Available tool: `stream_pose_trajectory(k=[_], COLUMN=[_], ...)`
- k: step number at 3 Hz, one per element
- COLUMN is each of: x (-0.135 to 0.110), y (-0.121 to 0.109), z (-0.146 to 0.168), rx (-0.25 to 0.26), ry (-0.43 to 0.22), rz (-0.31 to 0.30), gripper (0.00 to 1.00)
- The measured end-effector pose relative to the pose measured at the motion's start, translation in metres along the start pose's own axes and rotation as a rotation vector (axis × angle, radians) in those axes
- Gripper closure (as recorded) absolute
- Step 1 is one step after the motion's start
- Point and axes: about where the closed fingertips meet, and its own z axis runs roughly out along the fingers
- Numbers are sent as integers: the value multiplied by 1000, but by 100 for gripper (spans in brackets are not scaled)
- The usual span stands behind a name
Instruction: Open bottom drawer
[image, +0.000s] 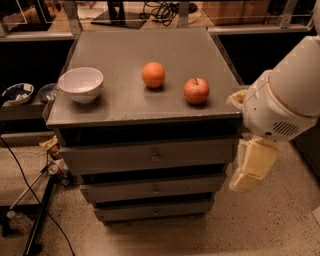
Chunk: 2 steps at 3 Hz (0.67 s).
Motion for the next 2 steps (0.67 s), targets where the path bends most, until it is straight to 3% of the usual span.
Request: stream_pose_trajectory(k=[1, 2], x=[0, -13], y=[10, 51], z=[6, 65], rx=[5, -49], ry=[1, -22], rz=[-19, -20], gripper=[0, 0])
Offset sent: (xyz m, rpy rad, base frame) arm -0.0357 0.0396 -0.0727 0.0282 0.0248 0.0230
